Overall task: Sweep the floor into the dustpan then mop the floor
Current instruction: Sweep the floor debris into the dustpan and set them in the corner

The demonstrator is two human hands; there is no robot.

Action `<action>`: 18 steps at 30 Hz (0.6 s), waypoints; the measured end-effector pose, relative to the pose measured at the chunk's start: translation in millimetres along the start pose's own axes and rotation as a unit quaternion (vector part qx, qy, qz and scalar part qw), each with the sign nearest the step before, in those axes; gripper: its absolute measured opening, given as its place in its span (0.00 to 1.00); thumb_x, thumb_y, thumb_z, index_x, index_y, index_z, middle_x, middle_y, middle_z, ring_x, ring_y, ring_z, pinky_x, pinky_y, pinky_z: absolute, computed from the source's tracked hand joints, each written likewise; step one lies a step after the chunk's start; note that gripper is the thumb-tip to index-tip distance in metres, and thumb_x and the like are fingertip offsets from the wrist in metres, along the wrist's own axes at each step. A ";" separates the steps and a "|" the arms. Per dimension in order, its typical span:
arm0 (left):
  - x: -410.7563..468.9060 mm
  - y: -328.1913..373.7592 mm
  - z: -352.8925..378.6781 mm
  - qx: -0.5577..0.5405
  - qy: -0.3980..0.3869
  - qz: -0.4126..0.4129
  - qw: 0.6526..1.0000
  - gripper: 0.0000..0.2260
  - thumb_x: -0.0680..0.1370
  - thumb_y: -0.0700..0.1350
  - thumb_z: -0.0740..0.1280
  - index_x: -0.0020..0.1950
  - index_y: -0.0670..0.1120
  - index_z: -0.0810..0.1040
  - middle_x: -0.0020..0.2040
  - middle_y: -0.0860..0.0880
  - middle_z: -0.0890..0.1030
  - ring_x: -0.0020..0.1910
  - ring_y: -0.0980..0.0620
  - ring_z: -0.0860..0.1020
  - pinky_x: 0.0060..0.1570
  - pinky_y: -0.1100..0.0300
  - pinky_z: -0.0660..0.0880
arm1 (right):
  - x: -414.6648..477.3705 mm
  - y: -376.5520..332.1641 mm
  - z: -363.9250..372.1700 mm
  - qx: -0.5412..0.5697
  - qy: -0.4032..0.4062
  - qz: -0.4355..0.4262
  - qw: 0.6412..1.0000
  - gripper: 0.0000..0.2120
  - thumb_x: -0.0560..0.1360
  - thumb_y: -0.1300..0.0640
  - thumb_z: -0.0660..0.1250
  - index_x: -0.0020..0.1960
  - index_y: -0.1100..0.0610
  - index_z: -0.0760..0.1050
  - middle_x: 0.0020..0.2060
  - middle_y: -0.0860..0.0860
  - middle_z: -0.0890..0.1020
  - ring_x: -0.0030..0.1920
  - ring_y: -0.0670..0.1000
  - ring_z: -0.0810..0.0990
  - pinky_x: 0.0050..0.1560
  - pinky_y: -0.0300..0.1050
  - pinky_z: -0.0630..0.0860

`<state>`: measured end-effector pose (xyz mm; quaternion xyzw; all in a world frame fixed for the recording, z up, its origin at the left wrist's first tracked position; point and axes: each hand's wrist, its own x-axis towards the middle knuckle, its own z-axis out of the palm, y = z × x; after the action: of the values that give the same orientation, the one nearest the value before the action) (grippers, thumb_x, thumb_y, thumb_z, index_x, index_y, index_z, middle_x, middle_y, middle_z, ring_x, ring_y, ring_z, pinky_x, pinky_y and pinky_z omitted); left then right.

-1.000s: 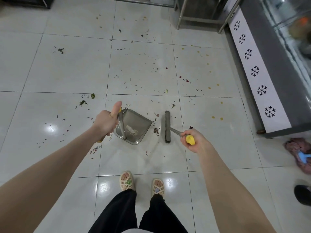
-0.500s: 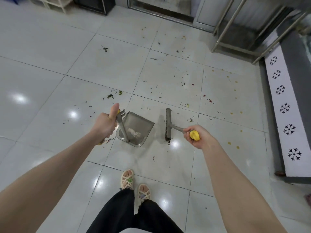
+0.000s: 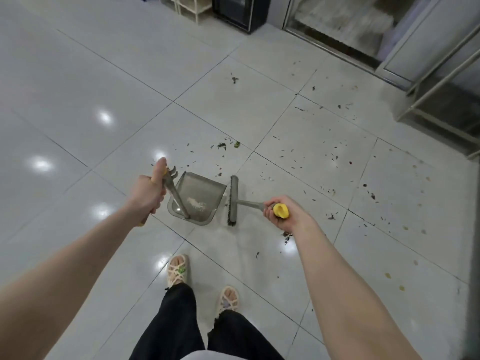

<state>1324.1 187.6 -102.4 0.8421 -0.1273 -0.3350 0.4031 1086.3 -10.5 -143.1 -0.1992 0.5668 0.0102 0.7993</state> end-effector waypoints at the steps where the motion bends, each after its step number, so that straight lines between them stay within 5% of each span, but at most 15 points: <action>1: 3.9 -3.2 -11.7 0.002 0.009 -0.005 1.000 0.32 0.74 0.72 0.51 0.30 0.43 0.68 0.25 0.48 0.67 0.21 0.50 0.64 0.24 0.62 0.62 | 5.7 0.9 14.4 -0.008 -0.005 0.006 1.000 0.07 0.78 0.65 0.56 0.42 0.59 0.65 0.33 0.52 0.64 0.16 0.44 0.70 0.16 0.32 0.70; 18: 139.9 -34.9 -202.5 -0.015 0.058 -0.046 0.997 0.35 0.63 0.77 0.52 0.30 0.43 0.68 0.26 0.47 0.68 0.23 0.48 0.65 0.26 0.61 0.63 | 99.1 20.6 235.4 0.025 -0.054 0.086 0.995 0.04 0.78 0.64 0.57 0.46 0.64 0.68 0.33 0.53 0.67 0.17 0.44 0.71 0.18 0.32 0.71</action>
<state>1561.1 262.5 -102.4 0.8588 -0.0596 -0.3061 0.4065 1329.1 65.4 -174.1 -0.1287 0.5379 0.0749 0.8297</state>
